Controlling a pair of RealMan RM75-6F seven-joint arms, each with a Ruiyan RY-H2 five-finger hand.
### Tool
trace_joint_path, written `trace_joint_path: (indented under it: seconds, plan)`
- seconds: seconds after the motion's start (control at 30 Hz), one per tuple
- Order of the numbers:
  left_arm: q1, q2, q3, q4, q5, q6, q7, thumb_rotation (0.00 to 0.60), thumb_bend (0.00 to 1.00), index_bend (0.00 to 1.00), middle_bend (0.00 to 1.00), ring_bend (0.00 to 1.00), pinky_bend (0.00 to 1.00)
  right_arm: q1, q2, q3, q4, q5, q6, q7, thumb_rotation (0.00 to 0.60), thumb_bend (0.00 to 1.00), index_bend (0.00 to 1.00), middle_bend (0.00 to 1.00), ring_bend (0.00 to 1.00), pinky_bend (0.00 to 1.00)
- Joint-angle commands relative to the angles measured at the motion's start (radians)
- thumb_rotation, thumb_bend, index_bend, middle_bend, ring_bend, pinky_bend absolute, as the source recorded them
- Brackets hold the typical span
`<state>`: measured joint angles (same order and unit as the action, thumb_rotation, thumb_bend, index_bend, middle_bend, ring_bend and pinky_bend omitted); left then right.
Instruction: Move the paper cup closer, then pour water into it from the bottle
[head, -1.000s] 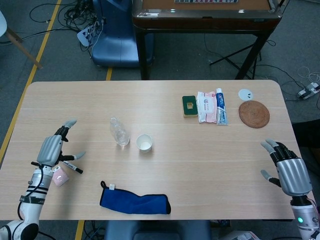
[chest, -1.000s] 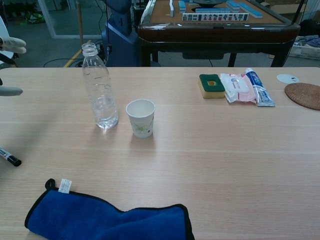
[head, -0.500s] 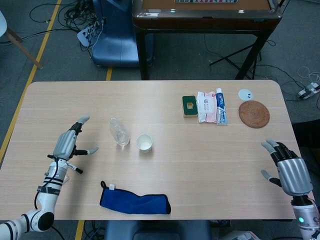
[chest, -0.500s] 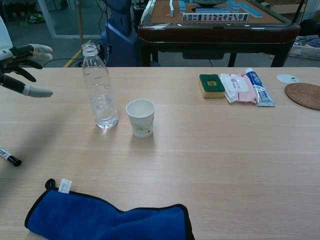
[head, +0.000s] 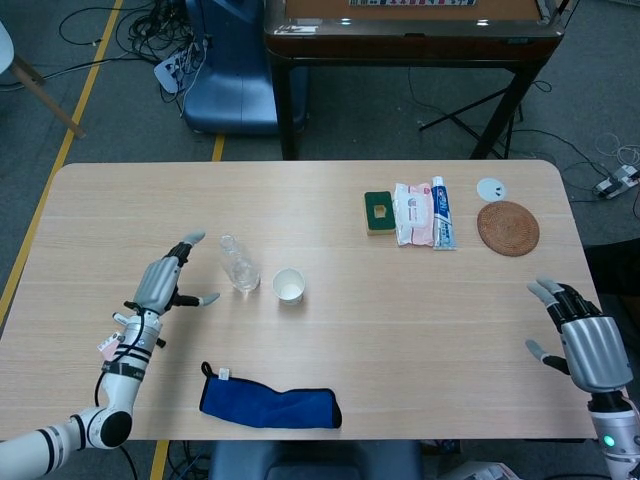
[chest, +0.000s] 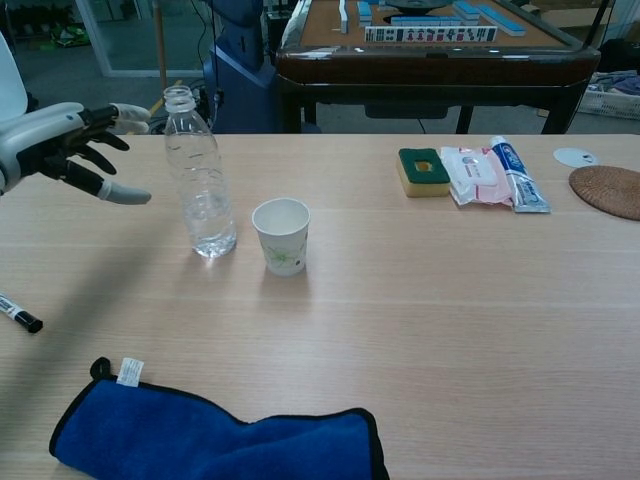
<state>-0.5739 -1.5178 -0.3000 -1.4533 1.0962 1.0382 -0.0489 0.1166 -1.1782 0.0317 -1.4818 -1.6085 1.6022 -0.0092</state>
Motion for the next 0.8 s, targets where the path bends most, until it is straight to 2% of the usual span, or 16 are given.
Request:
trace_joint_path:
  seconds: [0.03, 0.8]
  plan:
    - [-0.015, -0.017, -0.006, 0.018, -0.016, -0.013, 0.010, 0.600, 0.06, 0.08, 0.10, 0.14, 0.24, -0.002, 0.003, 0.002, 0.000, -0.001, 0.001, 0.006, 0.600, 0.04, 0.20, 0.19, 0.19, 0.46]
    - [-0.086, -0.118, -0.046, 0.130, -0.118, -0.068, 0.010, 0.600, 0.06, 0.13, 0.10, 0.14, 0.24, -0.009, 0.011, 0.016, 0.002, -0.005, -0.009, 0.030, 0.600, 0.04, 0.20, 0.19, 0.19, 0.46]
